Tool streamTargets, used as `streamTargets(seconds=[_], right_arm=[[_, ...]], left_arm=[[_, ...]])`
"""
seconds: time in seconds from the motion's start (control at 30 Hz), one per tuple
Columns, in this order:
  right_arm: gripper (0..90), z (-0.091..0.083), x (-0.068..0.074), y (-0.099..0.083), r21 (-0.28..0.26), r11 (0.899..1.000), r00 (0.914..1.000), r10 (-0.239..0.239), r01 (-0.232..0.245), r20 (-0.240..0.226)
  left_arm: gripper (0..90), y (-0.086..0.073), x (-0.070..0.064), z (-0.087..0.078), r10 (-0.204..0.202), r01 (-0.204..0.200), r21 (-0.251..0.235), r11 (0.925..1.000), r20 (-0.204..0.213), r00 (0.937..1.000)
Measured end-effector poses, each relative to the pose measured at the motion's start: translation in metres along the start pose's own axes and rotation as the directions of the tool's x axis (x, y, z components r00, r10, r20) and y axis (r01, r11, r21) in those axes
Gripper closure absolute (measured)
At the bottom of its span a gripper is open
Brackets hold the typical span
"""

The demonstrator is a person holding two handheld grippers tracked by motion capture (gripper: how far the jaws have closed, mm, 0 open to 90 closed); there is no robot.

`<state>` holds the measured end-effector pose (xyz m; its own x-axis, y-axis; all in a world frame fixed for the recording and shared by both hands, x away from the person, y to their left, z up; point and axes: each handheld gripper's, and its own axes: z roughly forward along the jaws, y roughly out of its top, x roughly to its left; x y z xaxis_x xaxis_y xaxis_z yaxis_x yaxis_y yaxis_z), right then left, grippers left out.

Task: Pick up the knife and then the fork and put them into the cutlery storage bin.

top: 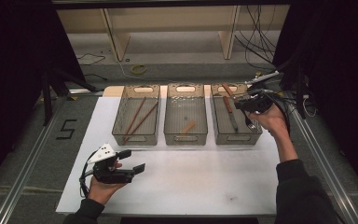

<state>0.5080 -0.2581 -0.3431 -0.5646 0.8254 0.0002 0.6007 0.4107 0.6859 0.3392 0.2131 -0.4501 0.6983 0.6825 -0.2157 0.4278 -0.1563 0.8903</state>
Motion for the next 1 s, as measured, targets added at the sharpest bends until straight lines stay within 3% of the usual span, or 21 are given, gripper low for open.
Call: streamTargets(seconds=[0.5,1.0], right_arm=[[77.8,0.015,-0.019,0.004,0.016,0.998,0.9963,0.062,-0.064,0.059],[77.7,0.04,-0.024,0.005,0.048,0.996,0.9933,0.075,-0.08,0.087]], left_arm=[[15.8,0.0,0.0,0.0,0.001,-0.001,0.003,1.0,0.002,1.0],[15.8,0.0,0.001,-0.001,0.003,-0.003,0.004,1.0,0.002,1.0]])
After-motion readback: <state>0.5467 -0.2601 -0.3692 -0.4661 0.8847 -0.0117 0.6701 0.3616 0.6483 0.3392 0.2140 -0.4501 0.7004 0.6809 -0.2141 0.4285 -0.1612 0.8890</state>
